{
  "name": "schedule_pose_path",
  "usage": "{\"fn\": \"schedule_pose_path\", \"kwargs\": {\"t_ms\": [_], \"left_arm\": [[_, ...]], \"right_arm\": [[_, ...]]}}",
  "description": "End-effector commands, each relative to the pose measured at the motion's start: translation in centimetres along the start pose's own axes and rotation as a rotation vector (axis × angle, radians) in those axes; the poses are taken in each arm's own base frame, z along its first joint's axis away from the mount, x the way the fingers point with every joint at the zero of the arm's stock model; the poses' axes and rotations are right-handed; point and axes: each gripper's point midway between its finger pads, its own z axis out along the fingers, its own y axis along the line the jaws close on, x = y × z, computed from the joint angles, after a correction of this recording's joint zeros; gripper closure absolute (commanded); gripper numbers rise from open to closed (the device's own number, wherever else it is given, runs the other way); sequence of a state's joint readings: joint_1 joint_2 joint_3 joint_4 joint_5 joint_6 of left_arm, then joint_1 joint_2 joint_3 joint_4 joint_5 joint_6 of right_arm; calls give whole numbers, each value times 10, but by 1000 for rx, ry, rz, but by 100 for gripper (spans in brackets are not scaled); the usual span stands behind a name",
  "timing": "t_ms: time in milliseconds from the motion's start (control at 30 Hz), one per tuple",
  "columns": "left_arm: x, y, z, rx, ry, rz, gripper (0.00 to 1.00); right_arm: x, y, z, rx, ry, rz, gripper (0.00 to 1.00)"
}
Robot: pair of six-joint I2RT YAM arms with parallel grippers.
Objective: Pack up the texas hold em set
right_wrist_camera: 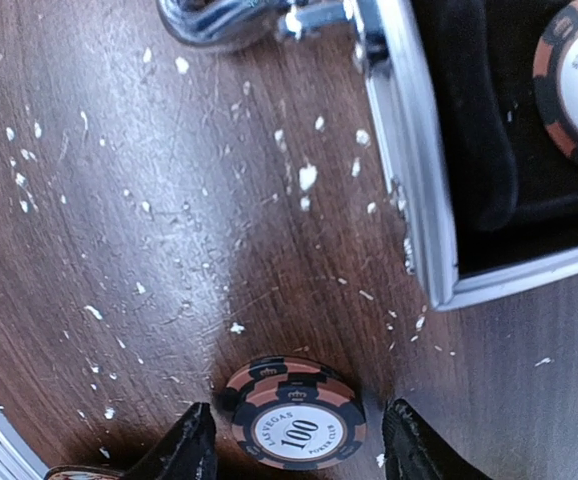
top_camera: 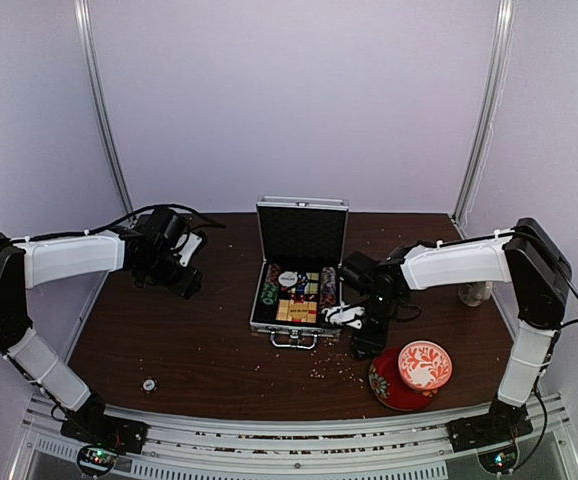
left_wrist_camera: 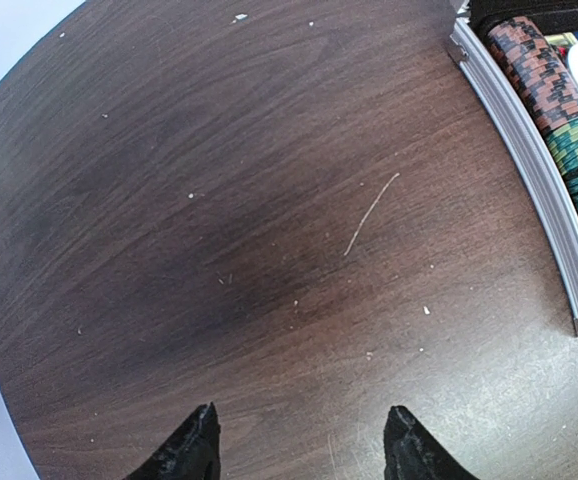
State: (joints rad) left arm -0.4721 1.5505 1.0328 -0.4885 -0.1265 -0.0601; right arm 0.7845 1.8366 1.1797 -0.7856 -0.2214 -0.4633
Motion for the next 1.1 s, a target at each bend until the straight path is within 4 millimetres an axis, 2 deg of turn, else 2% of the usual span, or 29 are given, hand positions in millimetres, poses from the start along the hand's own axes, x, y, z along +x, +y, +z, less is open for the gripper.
{"fn": "schedule_pose_path", "kwargs": {"t_ms": [0,167,300,533,767,933,1067], "left_arm": [[-6,2,2,7,-12,3,43],[-6,2,2,8,-12,2,43],[-6,2,2,9,-12,3,43],[-5,2,2,5,-6,3,44],[-5,2,3,6,-5,5,44],[-5,2,3,6,-5,5,44],[-5,2,3,5,-5,5,44]], "right_arm": [[11,-4,4,25,30,22,42],[16,-4,10,25,45,29,43],[15,-4,13,20,42,35,47],[6,4,12,-26,15,34,52],[4,11,14,-58,15,26,66],[-3,12,6,-56,2,18,74],[-11,12,-9,-49,-18,11,75]]}}
